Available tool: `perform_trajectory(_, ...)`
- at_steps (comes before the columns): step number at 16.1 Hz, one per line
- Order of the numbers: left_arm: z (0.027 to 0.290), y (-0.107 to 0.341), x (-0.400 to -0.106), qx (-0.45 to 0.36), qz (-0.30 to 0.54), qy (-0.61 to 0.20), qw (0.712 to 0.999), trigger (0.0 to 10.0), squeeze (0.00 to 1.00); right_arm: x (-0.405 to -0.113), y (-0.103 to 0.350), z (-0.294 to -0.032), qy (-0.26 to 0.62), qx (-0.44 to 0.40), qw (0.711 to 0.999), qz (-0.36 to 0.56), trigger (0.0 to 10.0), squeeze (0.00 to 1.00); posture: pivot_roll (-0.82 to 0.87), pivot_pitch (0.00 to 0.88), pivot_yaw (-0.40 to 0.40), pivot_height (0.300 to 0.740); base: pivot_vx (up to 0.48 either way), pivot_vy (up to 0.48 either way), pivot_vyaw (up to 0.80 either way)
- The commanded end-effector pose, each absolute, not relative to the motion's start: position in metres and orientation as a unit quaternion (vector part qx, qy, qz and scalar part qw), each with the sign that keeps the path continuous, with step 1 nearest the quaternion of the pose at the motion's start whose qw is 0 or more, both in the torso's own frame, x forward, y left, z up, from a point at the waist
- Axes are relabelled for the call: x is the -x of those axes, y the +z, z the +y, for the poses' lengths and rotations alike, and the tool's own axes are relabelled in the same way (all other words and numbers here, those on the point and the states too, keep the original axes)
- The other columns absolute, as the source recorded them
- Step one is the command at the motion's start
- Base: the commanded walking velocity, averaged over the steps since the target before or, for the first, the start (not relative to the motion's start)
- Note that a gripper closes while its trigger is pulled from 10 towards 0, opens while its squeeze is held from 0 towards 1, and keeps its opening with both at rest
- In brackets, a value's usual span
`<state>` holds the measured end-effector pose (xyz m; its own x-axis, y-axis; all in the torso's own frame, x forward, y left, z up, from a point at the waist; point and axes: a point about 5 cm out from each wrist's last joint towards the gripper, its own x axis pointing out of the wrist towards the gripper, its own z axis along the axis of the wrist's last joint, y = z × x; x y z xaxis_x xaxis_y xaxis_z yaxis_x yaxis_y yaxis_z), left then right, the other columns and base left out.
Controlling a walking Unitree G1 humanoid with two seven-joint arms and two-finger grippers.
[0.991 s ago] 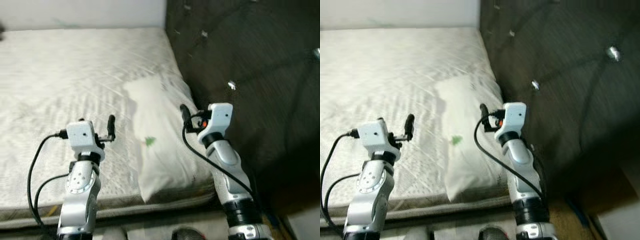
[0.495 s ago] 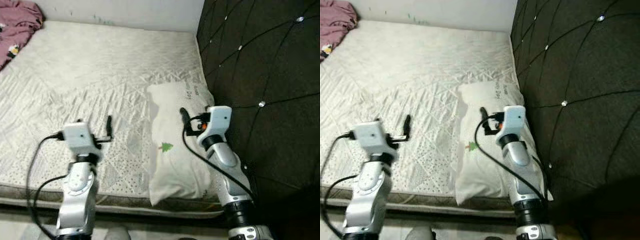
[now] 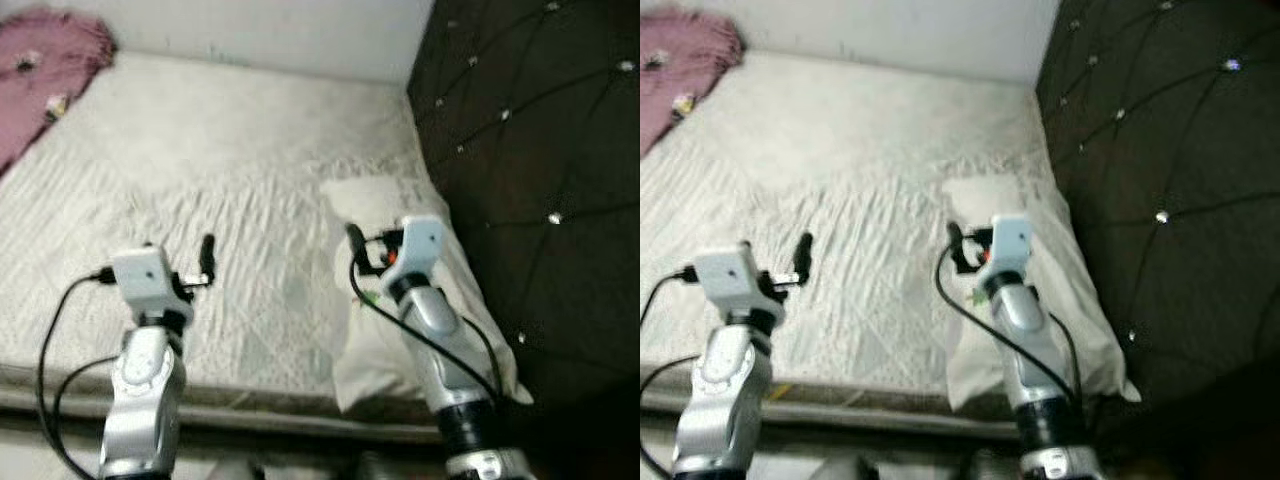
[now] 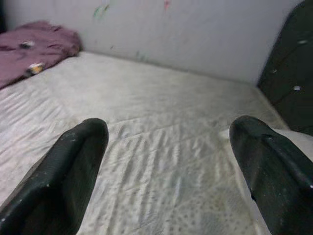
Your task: Clean up the room
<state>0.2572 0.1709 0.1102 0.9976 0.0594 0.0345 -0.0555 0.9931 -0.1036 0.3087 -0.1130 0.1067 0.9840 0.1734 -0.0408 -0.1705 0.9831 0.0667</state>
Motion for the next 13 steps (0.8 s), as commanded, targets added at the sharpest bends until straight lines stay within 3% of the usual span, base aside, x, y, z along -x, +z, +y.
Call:
perform_trajectory(1, 0.1661, 0.1104, -0.2567, 0.058, -0.017, 0.017, 0.998, 10.0, 0.00, -0.3104, 0.1041, -0.1175, 0.072, -0.005, 0.997, 0.027, 10.0, 0.00, -0.02, 0.000, -0.050, 0.740, 0.000, 0.472, 0.00)
perform_trajectory(2, 0.1660, 0.1103, -0.2567, 0.059, -0.017, 0.015, 0.998, 10.0, 0.00, -0.3088, 0.1030, -0.1148, 0.088, -0.036, 0.995, 0.040, 10.0, 0.00, -0.02, 0.000, -0.050, 0.740, 0.000, 0.469, 0.00)
perform_trajectory(8, 0.1646, 0.1113, -0.2567, 0.062, -0.017, 0.011, 0.998, 10.0, 0.00, -0.3091, 0.1045, -0.1187, 0.079, -0.041, 0.995, 0.038, 10.0, 0.00, -0.02, 0.000, -0.051, 0.740, 0.000, 0.469, 0.00)
perform_trajectory(13, 0.1643, 0.1117, -0.2571, 0.062, -0.017, 0.012, 0.998, 10.0, 0.00, -0.3099, 0.1029, -0.1193, 0.077, -0.048, 0.995, 0.050, 10.0, 0.00, -0.02, 0.000, -0.053, 0.740, 0.000, 0.469, -0.73)
